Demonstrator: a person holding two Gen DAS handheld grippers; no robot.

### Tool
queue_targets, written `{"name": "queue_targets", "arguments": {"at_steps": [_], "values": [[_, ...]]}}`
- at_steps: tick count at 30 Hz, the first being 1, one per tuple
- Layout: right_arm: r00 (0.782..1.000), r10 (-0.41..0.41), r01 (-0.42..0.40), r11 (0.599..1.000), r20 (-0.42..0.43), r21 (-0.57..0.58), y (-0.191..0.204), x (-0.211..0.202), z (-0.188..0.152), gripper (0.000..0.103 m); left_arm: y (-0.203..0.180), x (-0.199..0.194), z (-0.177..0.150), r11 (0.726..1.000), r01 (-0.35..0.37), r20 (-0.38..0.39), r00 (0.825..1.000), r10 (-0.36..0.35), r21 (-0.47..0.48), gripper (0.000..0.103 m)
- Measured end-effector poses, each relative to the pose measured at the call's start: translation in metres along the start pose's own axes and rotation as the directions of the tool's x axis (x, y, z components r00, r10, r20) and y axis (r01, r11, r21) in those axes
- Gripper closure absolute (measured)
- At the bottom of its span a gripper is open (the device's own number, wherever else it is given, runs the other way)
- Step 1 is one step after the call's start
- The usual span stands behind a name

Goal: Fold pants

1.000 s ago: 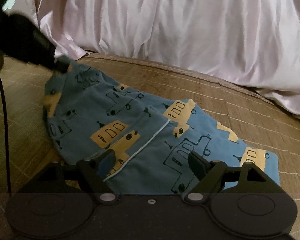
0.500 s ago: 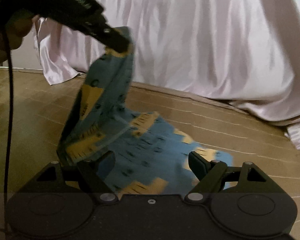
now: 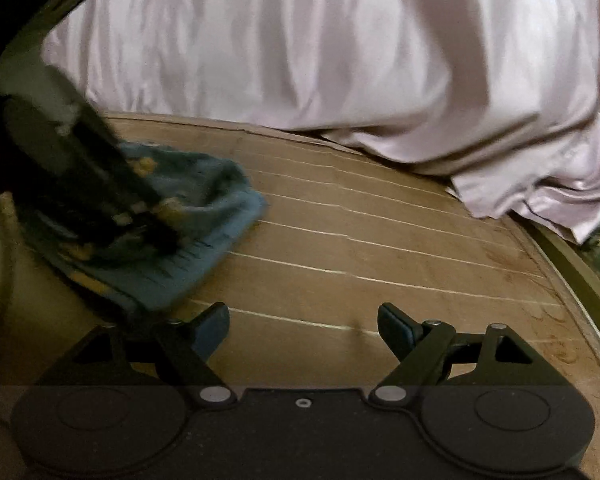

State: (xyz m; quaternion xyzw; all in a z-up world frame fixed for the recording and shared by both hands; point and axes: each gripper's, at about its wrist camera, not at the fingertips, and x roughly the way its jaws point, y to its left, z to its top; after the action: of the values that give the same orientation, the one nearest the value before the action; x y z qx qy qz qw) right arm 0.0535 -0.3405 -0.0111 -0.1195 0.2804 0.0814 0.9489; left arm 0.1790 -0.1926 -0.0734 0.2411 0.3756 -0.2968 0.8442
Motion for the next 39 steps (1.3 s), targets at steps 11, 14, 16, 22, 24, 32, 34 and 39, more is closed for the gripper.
{"name": "queue_targets", "arguments": {"at_steps": [11,14,16,22,24,32,34,39], "values": [[0.997,0.043,-0.056,0.972,0.061,0.227,0.013,0.021,0.061,0.014,0.103,-0.066,-0.067,0.88,-0.202,0.04,0.97,0.242,-0.429,0.029],[0.998,0.0,0.011,0.987,-0.066,0.159,0.042,0.044,0.071,0.014,0.116,-0.051,-0.091,0.86,-0.2,-0.045,0.978,0.203,-0.469,0.03],[0.988,-0.038,0.047,0.997,-0.149,0.058,0.052,0.052,0.062,0.014,0.11,-0.053,-0.099,0.895,-0.198,-0.014,0.978,0.21,-0.399,0.027],[0.992,-0.046,0.041,0.998,-0.115,-0.043,0.034,0.029,0.074,0.008,0.106,-0.075,-0.103,0.955,-0.16,0.049,0.983,0.178,-0.251,0.019],[0.996,-0.065,0.063,0.998,-0.053,-0.032,0.037,0.03,0.093,0.008,0.113,-0.079,-0.088,0.956,-0.135,0.129,0.976,0.173,-0.262,0.015],[0.98,-0.15,0.135,0.984,-0.132,-0.117,0.061,0.108,0.108,0.013,0.134,-0.001,-0.049,0.935,-0.286,-0.005,0.957,0.291,-0.21,0.015],[0.989,-0.109,0.098,0.99,-0.105,-0.104,0.056,0.093,0.112,0.011,0.142,-0.011,-0.054,0.931,-0.252,0.012,0.964,0.264,-0.265,0.015],[0.998,0.007,-0.021,0.974,-0.063,-0.226,0.069,0.045,0.121,0.006,0.154,-0.052,-0.07,0.903,-0.2,0.0,0.976,0.216,-0.382,0.012]]}}
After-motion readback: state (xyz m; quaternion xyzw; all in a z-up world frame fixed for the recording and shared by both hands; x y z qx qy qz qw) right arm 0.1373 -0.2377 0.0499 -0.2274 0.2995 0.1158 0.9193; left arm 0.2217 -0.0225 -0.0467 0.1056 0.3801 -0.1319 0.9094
